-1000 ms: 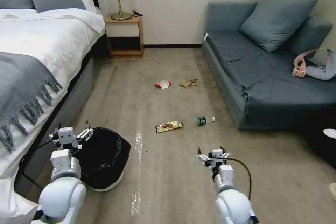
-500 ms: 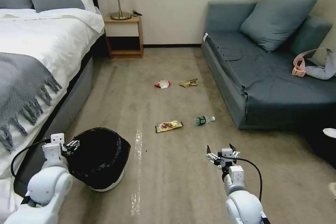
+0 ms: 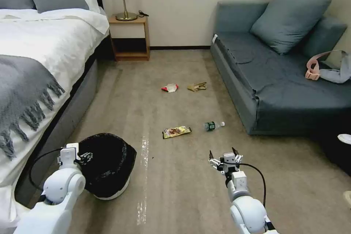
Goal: Pick up the trash bin, then pick up the garbage on the floor and place it into the trash bin.
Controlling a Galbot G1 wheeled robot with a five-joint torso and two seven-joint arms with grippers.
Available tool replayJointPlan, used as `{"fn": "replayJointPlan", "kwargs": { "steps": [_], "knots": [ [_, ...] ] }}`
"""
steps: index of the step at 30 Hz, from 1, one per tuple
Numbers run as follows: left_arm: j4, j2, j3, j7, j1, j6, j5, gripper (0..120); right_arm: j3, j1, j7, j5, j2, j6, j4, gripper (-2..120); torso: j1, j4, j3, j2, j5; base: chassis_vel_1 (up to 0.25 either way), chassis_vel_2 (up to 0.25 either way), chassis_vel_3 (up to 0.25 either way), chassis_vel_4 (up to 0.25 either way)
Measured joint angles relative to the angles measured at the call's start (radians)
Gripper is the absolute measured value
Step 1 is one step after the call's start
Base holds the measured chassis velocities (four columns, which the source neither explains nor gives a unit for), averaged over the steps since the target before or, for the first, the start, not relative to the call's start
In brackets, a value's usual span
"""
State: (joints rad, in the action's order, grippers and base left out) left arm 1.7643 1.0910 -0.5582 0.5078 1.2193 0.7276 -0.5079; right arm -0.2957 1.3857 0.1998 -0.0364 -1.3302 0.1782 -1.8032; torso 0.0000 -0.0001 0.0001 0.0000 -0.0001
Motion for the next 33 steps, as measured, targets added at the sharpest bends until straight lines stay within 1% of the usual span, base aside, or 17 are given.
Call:
{"fn": "replayJointPlan", "kwargs": {
  "steps": [7, 9, 14, 15, 17, 18, 19, 20, 21, 23, 24, 25, 27, 28, 30, 31, 33],
  "knots": [
    [-0.040, 0.003, 0.003, 0.003, -0.011, 0.002, 0.026, 86, 0.012, -0.026, 0.001, 0.000, 0.003, 0.005, 0.017, 100, 0.000, 0.0001, 0.000, 0.000, 0.0001, 0.000, 0.000, 0.000, 0.000],
    [-0.071, 0.003, 0.005, 0.001, -0.021, 0.005, 0.036, 88, 0.019, -0.035, 0.002, -0.001, 0.001, 0.007, 0.026, 100, 0.000, 0.0002, 0.000, 0.000, 0.0000, 0.000, 0.000, 0.000, 0.000],
    [-0.107, 0.002, 0.015, -0.011, -0.034, 0.008, 0.056, 88, 0.033, -0.042, 0.006, 0.000, -0.004, 0.008, 0.042, 100, 0.000, 0.0002, 0.000, 0.000, 0.0004, 0.000, 0.000, 0.000, 0.000],
    [-0.116, 0.002, 0.017, -0.014, -0.038, 0.007, 0.063, 85, 0.040, -0.042, 0.008, 0.001, -0.006, 0.008, 0.046, 100, 0.000, 0.0002, 0.000, 0.000, 0.0007, 0.000, 0.000, 0.000, 0.000],
    [-0.126, 0.003, 0.017, -0.021, -0.041, 0.004, 0.070, 76, 0.047, -0.042, 0.010, 0.003, -0.008, 0.009, 0.049, 100, 0.000, 0.0003, 0.000, 0.000, 0.0012, 0.000, 0.000, 0.000, 0.000],
    [-0.126, 0.003, 0.017, -0.021, -0.041, 0.004, 0.070, 76, 0.047, -0.042, 0.010, 0.003, -0.008, 0.009, 0.049, 100, 0.000, 0.0003, 0.000, 0.000, 0.0012, 0.000, 0.000, 0.000, 0.000],
    [-0.128, 0.004, 0.016, -0.026, -0.041, 0.004, 0.071, 69, 0.048, -0.045, 0.011, 0.003, -0.009, 0.012, 0.049, 100, 0.000, 0.0004, 0.000, 0.000, 0.0015, 0.000, 0.000, 0.000, 0.000],
    [-0.128, 0.004, 0.016, -0.029, -0.041, 0.004, 0.072, 66, 0.048, -0.048, 0.012, 0.002, -0.009, 0.016, 0.049, 100, 0.000, 0.0004, 0.000, 0.000, 0.0015, 0.000, 0.000, 0.000, 0.000],
    [-0.128, 0.004, 0.016, -0.029, -0.041, 0.004, 0.072, 66, 0.048, -0.048, 0.012, 0.002, -0.009, 0.016, 0.049, 100, 0.000, 0.0004, 0.000, 0.000, 0.0015, 0.000, 0.000, 0.000, 0.000],
    [-0.128, 0.006, 0.016, -0.037, -0.036, 0.003, 0.072, 53, 0.052, -0.053, 0.018, 0.000, -0.005, 0.026, 0.049, 100, 0.000, 0.0006, 0.000, 0.000, 0.0018, 0.000, 0.000, 0.000, 0.000],
    [-0.128, 0.006, 0.016, -0.037, -0.036, 0.003, 0.072, 53, 0.052, -0.053, 0.018, 0.000, -0.005, 0.026, 0.049, 100, 0.000, 0.0006, 0.000, 0.000, 0.0018, 0.000, 0.000, 0.000, 0.000],
    [-0.127, 0.007, 0.015, -0.041, -0.034, 0.003, 0.072, 51, 0.053, -0.053, 0.019, -0.001, -0.004, 0.028, 0.049, 100, 0.000, 0.0006, 0.000, 0.000, 0.0018, 0.000, 0.000, 0.000, 0.000],
    [-0.115, 0.011, 0.012, -0.052, -0.021, -0.004, 0.075, 41, 0.057, -0.054, 0.023, -0.002, -0.002, 0.034, 0.049, 100, 0.000, 0.0005, 0.000, 0.000, 0.0015, 0.000, 0.000, 0.000, 0.000],
    [-0.115, 0.011, 0.012, -0.052, -0.021, -0.004, 0.075, 41, 0.057, -0.054, 0.023, -0.002, -0.002, 0.034, 0.049, 100, 0.000, 0.0005, 0.000, 0.000, 0.0015, 0.000, 0.000, 0.000, 0.000],
    [-0.088, 0.015, 0.004, -0.070, 0.005, -0.018, 0.085, 36, 0.061, -0.051, 0.026, -0.004, -0.002, 0.037, 0.049, 100, 0.000, 0.0005, 0.000, 0.000, 0.0007, 0.000, 0.000, 0.000, 0.000],
    [-0.088, 0.015, 0.004, -0.070, 0.005, -0.018, 0.085, 36, 0.061, -0.051, 0.026, -0.004, -0.002, 0.037, 0.049, 100, 0.000, 0.0005, 0.000, 0.000, 0.0007, 0.000, 0.000, 0.000, 0.000],
    [-0.073, 0.022, -0.006, -0.090, 0.031, -0.043, 0.119, 36, 0.066, -0.047, 0.027, -0.004, -0.004, 0.039, 0.049, 100, 0.000, 0.0003, 0.000, 0.000, 0.0005, 0.000, 0.000, 0.000, 0.000]
  ]
}}
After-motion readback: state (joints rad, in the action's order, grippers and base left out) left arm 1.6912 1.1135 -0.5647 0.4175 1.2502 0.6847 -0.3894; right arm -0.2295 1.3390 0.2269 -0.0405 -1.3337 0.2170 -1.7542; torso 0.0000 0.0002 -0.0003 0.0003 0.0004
